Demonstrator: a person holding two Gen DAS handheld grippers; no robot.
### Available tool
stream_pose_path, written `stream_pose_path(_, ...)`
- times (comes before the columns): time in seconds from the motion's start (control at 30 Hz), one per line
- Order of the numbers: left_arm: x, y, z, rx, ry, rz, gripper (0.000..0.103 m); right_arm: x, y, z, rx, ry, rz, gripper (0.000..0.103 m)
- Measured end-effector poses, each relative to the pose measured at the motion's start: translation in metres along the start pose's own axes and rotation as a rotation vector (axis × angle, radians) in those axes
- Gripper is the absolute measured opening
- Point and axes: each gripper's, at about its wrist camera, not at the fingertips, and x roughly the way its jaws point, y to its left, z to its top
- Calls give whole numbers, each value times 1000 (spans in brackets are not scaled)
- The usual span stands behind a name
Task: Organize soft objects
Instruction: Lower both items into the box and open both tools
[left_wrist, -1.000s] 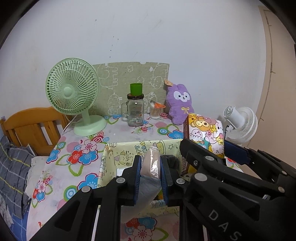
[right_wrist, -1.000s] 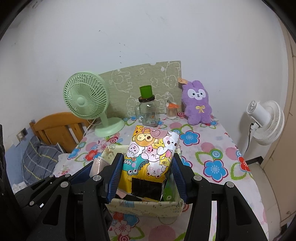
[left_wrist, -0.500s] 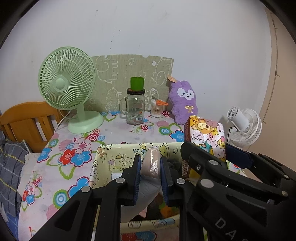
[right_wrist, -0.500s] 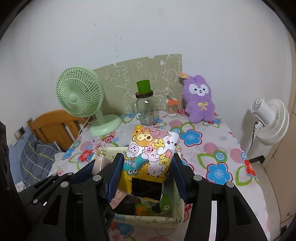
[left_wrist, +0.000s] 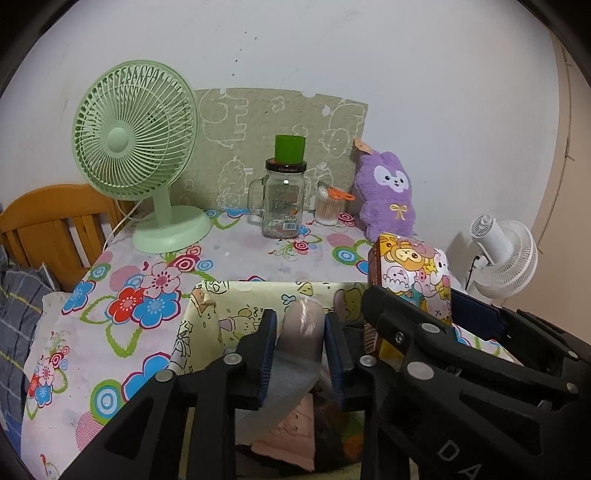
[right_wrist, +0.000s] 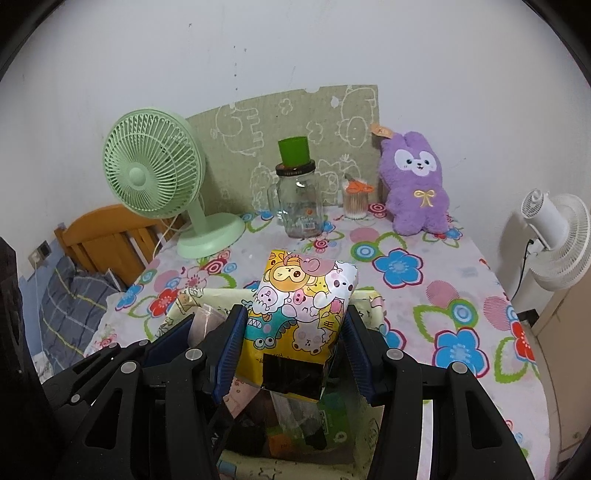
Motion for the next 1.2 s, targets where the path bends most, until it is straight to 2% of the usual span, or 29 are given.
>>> stream_pose_path(0.17, 6, 4, -2, 3, 3, 22, 44, 11, 0, -1, -4, 13, 14, 55)
stream_pose_path(0.2, 7, 5, -2, 2, 7, 25, 50, 12, 1, -2, -9, 14, 15, 55)
stream_pose_path(0.23, 8, 6, -3, 1, 13, 23, 60, 13, 2, -3, -13, 16, 18, 55)
stream_pose_path(0.3, 8, 7, -4, 6, 23, 30, 69, 16, 3, -3, -17, 24, 32, 55)
stream_pose_path(0.5, 4, 9, -7, 34, 64, 24, 80, 22, 10, -7, -38, 43, 58, 55)
stream_pose_path(0.7, -2, 12, -8, 56, 72, 45, 84, 27, 19, -8, -61, 47, 95, 55)
stream_pose_path(1.0, -2, 13, -11, 69, 85, 44, 85, 29, 22, -12, -72, 68, 107, 55)
stream_pose_path(1.1, -2, 11, -12, 70, 92, 41, 88, 27, 20, -14, -71, 70, 101, 64)
stream_pose_path(1.17, -4, 10, -12, 71, 93, 41, 90, 24, 19, -15, -68, 66, 102, 74)
stream_pose_path(1.2, -5, 9, -12, 71, 93, 42, 92, 22, 18, -15, -66, 64, 100, 75)
